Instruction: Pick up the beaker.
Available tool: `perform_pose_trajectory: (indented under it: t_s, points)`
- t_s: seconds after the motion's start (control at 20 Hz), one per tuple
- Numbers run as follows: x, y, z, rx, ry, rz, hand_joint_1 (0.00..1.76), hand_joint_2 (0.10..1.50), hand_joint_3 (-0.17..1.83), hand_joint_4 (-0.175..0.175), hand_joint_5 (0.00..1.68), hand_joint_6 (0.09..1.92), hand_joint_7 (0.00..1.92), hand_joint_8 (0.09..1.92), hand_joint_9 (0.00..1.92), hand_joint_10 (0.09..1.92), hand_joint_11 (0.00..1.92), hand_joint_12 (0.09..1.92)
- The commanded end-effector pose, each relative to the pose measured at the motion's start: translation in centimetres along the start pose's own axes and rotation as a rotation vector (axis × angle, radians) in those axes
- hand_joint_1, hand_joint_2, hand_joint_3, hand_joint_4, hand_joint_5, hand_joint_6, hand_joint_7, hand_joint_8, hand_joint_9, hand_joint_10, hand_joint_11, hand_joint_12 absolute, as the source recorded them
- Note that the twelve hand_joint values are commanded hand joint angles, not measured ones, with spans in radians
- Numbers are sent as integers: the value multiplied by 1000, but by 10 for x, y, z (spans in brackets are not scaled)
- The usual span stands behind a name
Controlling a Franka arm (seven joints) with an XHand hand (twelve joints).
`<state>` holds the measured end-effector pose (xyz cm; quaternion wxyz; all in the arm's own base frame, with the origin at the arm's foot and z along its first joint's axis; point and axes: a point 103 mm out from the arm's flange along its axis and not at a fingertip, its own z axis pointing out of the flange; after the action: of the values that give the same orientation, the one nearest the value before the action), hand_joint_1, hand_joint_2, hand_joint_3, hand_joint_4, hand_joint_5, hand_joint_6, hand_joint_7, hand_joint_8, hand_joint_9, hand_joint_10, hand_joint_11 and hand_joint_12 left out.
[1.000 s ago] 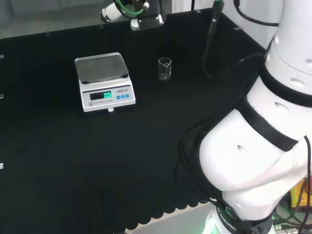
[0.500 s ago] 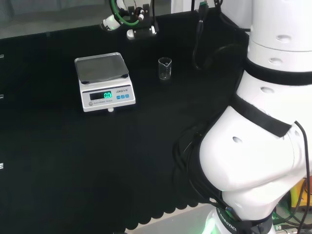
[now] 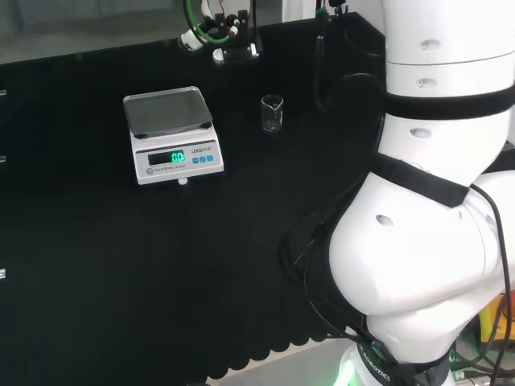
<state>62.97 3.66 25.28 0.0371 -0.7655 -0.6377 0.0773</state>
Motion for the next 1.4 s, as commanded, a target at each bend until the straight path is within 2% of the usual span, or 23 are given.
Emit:
perform_pose_trajectory:
  t_s: [0.05, 0.7, 1.1, 1.4]
  points:
    - [-36, 25, 23, 58, -42, 86, 398, 931, 269, -120, 198, 87, 0, 480, 0, 729, 60, 1534]
    - [-81, 13, 65, 140, -42, 162, 405, 929, 268, -120, 204, 87, 0, 492, 0, 726, 54, 1534]
    - [-94, 21, 94, 182, -21, 190, 406, 929, 269, -120, 203, 87, 0, 500, 0, 729, 52, 1536]
    - [-99, 24, 118, 237, -25, 202, 412, 929, 269, -121, 204, 87, 0, 513, 0, 735, 51, 1538]
